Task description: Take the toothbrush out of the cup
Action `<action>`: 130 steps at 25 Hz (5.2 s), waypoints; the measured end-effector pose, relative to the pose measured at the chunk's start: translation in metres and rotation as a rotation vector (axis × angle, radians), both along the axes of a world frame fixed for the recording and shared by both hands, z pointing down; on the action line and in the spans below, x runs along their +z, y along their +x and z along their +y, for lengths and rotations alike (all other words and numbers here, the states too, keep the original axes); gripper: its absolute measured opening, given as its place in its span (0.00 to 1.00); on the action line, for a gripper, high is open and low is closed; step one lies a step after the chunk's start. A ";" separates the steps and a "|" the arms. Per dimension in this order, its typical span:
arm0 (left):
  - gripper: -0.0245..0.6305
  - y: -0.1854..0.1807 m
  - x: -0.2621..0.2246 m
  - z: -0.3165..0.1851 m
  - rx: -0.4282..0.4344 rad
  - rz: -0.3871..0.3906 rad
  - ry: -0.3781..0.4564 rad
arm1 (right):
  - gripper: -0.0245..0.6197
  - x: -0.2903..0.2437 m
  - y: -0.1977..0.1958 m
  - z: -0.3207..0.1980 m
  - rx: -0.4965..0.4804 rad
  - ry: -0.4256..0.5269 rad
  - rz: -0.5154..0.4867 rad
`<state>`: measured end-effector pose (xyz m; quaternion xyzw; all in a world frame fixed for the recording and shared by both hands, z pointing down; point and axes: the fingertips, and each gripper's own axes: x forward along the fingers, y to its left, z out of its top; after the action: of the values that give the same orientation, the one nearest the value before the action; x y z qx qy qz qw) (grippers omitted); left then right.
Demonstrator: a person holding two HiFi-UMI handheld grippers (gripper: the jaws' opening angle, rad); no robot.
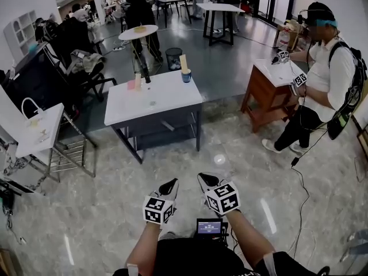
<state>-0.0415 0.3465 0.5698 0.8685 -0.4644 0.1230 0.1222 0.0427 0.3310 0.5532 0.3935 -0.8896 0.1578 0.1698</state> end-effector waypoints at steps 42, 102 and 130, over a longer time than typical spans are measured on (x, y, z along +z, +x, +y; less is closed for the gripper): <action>0.05 -0.086 0.051 -0.248 0.170 0.023 -0.113 | 0.05 0.034 -0.074 -0.237 0.224 -0.102 0.062; 0.05 -0.007 0.044 -0.754 0.213 0.019 -0.122 | 0.05 0.046 -0.014 -0.726 0.220 -0.167 0.023; 0.05 -0.007 0.020 -0.789 0.022 -0.040 -0.069 | 0.05 0.028 -0.033 -0.782 -0.055 -0.136 0.018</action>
<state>-0.0485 -0.4421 0.5901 0.8662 -0.4526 0.1574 0.1415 0.0097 -0.4510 0.5814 0.3578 -0.8859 0.2094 0.2082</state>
